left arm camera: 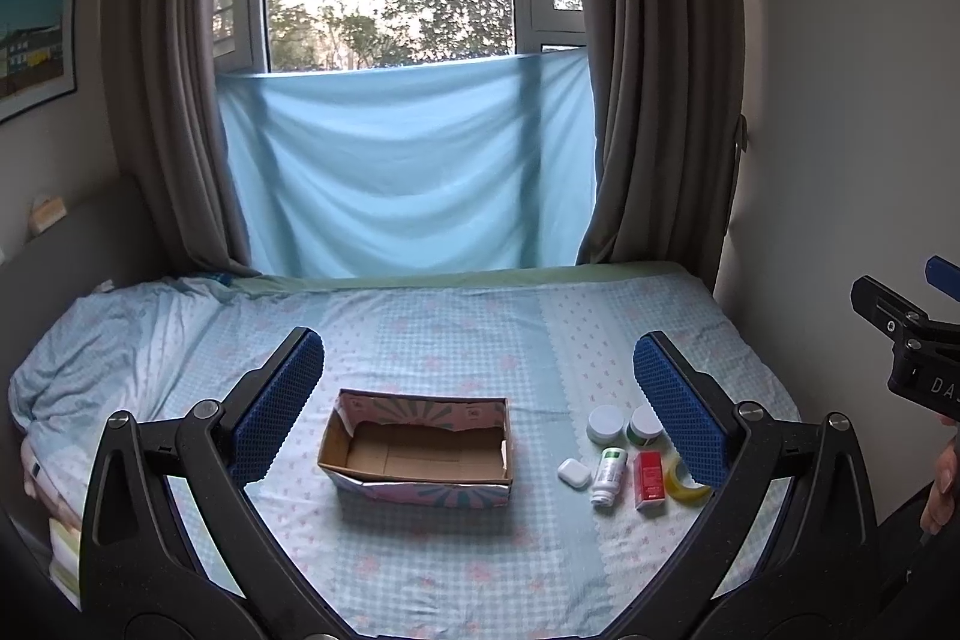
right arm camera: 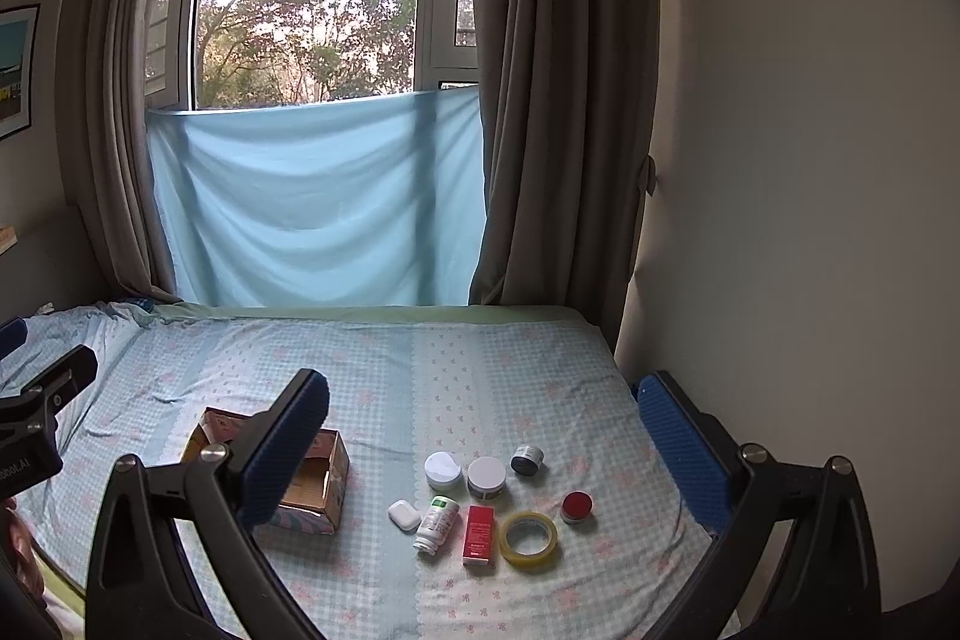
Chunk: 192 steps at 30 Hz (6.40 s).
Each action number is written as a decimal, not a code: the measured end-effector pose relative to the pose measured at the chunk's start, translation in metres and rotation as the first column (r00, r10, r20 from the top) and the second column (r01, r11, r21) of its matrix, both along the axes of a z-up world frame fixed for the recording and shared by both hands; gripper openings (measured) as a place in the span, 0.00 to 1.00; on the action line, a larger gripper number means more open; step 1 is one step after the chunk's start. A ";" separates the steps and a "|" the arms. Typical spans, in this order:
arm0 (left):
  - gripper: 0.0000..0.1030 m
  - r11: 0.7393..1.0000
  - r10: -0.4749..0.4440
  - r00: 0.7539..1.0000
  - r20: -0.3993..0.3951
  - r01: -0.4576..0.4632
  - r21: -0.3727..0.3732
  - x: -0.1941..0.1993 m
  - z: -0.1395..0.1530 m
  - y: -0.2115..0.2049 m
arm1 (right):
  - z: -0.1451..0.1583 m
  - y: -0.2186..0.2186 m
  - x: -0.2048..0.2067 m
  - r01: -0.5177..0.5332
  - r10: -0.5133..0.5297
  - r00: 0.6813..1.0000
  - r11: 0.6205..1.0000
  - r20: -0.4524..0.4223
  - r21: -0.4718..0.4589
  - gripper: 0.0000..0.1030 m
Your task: Organize rigid objects
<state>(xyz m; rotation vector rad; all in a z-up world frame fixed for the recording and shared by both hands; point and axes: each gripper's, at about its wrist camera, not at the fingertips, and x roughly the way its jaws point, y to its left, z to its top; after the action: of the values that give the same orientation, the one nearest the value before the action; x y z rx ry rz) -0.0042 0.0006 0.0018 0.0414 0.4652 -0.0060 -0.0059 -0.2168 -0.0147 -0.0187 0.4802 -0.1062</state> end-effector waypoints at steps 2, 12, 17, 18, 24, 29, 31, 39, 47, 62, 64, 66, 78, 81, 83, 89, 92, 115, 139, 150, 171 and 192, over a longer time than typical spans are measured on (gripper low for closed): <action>1.00 1.000 0.004 1.000 0.004 -0.004 0.004 -0.001 0.000 0.000 | 0.000 0.000 0.000 -0.001 0.001 1.000 1.000 0.001 -0.005 1.00; 1.00 1.000 0.010 1.000 -0.005 -0.010 0.017 0.001 -0.003 -0.002 | 0.001 0.000 0.001 -0.015 0.015 1.000 1.000 0.018 -0.020 1.00; 1.00 1.000 0.000 1.000 -0.012 0.000 0.012 0.001 -0.004 -0.002 | -0.001 0.000 0.001 -0.019 0.020 1.000 1.000 0.014 -0.009 1.00; 1.00 1.000 -0.002 1.000 -0.013 0.002 0.009 0.001 -0.004 -0.002 | 0.000 -0.001 0.002 -0.020 0.020 1.000 1.000 0.014 -0.007 1.00; 1.00 1.000 -0.001 1.000 -0.018 0.001 -0.002 0.003 -0.003 0.000 | 0.001 -0.001 0.002 -0.017 0.017 1.000 1.000 0.020 -0.005 1.00; 1.00 1.000 -0.005 1.000 -0.019 0.005 0.011 0.004 -0.004 -0.002 | 0.000 -0.001 0.002 -0.016 0.016 1.000 1.000 0.019 -0.004 1.00; 1.00 1.000 -0.010 1.000 -0.021 0.010 0.010 0.005 -0.004 -0.002 | 0.000 -0.001 0.002 -0.017 0.017 1.000 1.000 0.021 -0.003 1.00; 1.00 1.000 -0.024 0.999 -0.031 0.024 0.011 0.010 -0.006 -0.003 | -0.001 0.001 0.003 -0.018 0.018 1.000 1.000 0.025 -0.003 1.00; 1.00 0.995 -0.104 0.989 -0.102 0.103 -0.017 0.043 -0.021 -0.006 | -0.004 0.003 0.013 -0.005 0.005 1.000 1.000 -0.006 -0.010 1.00; 1.00 0.950 -0.296 0.870 -0.395 0.310 -0.028 0.189 -0.180 -0.097 | -0.157 -0.067 0.059 0.159 -0.149 0.956 0.987 -0.253 0.020 1.00; 1.00 0.946 -0.305 0.844 -0.441 0.324 -0.034 0.211 -0.210 -0.113 | -0.185 -0.078 0.068 0.183 -0.164 0.942 0.982 -0.294 0.037 1.00; 1.00 0.941 -0.310 0.818 -0.485 0.336 -0.035 0.232 -0.240 -0.128 | -0.214 -0.089 0.077 0.210 -0.177 0.925 0.976 -0.336 0.063 1.00; 1.00 0.928 -0.302 0.710 -0.636 0.371 -0.027 0.321 -0.432 -0.183 | -0.387 -0.129 0.136 0.412 -0.259 0.809 0.891 -0.528 0.193 1.00; 1.00 0.923 -0.297 0.694 -0.656 0.385 -0.011 0.334 -0.474 -0.193 | -0.422 -0.128 0.145 0.441 -0.268 0.794 0.871 -0.545 0.214 1.00; 1.00 0.919 -0.303 0.687 -0.661 0.393 -0.013 0.339 -0.492 -0.198 | -0.440 -0.126 0.151 0.458 -0.273 0.787 0.860 -0.553 0.226 1.00; 1.00 0.910 -0.318 0.690 -0.650 0.415 -0.004 0.349 -0.526 -0.210 | -0.466 -0.118 0.152 0.504 -0.356 0.789 0.841 -0.500 0.197 1.00; 1.00 0.906 -0.338 0.686 -0.644 0.423 -0.025 0.356 -0.537 -0.215 | -0.473 -0.114 0.144 0.490 -0.362 0.806 0.852 -0.468 0.185 1.00; 0.82 0.889 -0.371 0.695 -0.616 0.457 -0.020 0.377 -0.560 -0.222 | -0.506 -0.127 0.183 0.182 -0.118 0.901 0.977 -0.418 0.115 1.00; 0.66 0.892 -0.386 0.734 -0.558 0.451 -0.023 0.363 -0.508 -0.210 | -0.472 -0.130 0.179 0.187 -0.133 0.905 0.978 -0.405 0.096 0.95; 0.66 0.920 -0.370 0.797 -0.477 0.385 -0.070 0.323 -0.347 -0.167 | -0.326 -0.125 0.160 0.172 -0.135 0.938 0.981 -0.320 0.088 0.95; 0.66 0.989 -0.137 0.904 -0.405 0.100 -0.111 0.253 -0.161 0.086 | -0.122 0.054 0.205 -0.157 0.175 0.959 0.983 -0.223 0.099 0.95; 0.66 0.995 -0.100 0.798 -0.594 0.073 -0.070 0.328 -0.312 0.234 | -0.270 0.262 0.293 -0.289 0.330 0.820 0.944 -0.468 0.160 0.95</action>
<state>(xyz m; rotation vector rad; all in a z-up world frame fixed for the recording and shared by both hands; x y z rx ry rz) 0.3237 0.2351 -0.3101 0.0162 1.1019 -0.1237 0.2871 0.0448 -0.2844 -0.0434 0.9859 0.2498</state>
